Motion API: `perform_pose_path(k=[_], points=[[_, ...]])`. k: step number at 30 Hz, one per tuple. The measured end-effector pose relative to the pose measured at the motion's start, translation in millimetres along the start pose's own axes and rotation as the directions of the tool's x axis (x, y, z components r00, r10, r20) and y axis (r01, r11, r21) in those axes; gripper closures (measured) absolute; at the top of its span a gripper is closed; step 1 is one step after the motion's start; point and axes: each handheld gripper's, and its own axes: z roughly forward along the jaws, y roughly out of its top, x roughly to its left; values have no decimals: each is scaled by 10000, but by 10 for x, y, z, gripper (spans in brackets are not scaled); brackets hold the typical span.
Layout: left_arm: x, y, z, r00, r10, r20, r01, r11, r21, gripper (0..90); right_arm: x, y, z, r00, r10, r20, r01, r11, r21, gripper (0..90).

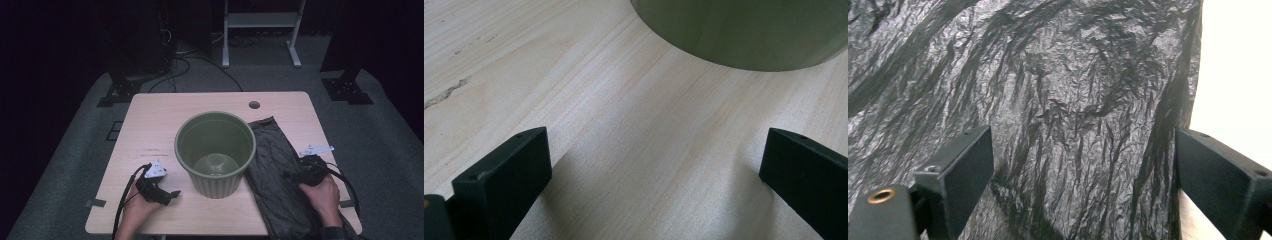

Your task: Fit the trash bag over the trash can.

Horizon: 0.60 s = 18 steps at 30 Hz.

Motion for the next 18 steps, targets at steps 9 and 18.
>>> perform_pose_path(k=[9, 18], points=[[0, 0, 0, 10000, 0, -1, 0, 10000, -1, 0, 132, 73, 63, 9985, -184, -523, 187, 9998, 55, 92], [0, 0, 0, 10000, -1, -2, 1, 10000, 1, 0, 318, 160, 154, 9935, -471, -1039, 482, 9988, 80, 90]])
